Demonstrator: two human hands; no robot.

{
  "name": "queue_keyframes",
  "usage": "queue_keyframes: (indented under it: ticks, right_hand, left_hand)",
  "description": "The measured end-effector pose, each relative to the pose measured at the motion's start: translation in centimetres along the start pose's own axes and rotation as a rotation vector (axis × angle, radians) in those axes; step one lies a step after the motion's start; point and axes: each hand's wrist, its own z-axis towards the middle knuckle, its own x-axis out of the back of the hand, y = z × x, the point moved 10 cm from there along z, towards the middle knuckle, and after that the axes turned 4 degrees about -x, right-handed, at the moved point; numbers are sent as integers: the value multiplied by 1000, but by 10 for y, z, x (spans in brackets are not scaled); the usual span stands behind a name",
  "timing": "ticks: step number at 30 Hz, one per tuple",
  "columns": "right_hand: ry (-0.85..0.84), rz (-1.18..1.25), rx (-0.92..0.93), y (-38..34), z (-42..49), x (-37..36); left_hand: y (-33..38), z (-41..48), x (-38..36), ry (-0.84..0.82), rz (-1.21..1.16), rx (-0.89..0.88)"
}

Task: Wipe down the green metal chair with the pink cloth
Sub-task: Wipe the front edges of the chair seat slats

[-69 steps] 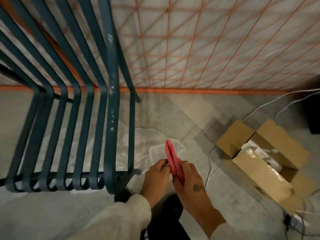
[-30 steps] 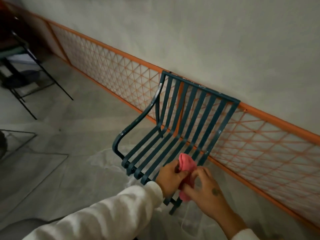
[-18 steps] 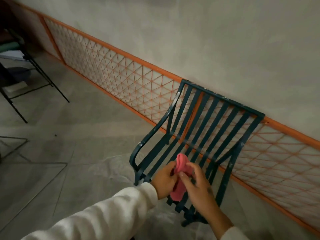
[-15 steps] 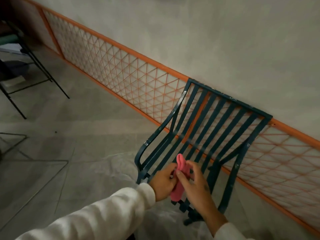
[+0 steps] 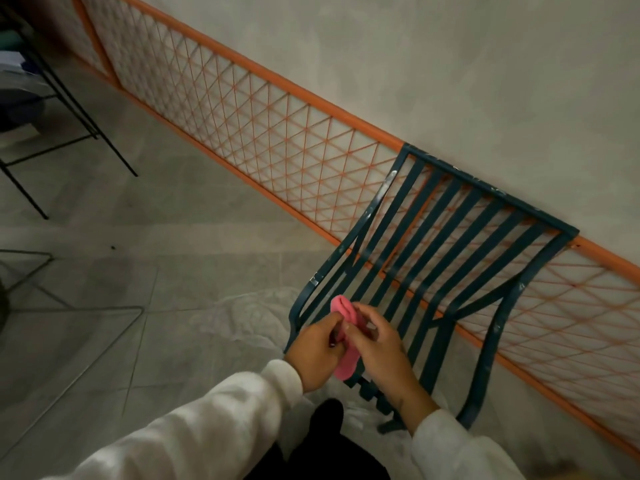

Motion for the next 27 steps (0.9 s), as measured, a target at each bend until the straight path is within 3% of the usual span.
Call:
queue_keyframes:
  ticks: [5,9,15,22,27]
  right_hand:
    - [-93,123,15,-4,19,-15]
    - [-66,141,-43,-1,50,-7]
    - [-174,114,-129,19,111,0]
    - [-239,-16,-288,64,159,-1]
    - [-276,-212,-240,69,194,-15]
  left_hand:
    - [-11,17,12,20,-107,47]
    - [-19,39,6,-33,-225,142]
    - [-39,85,-2,-69,-300,262]
    - [-125,94,39,137,-67,543]
    - [-174,96,66,265,17,622]
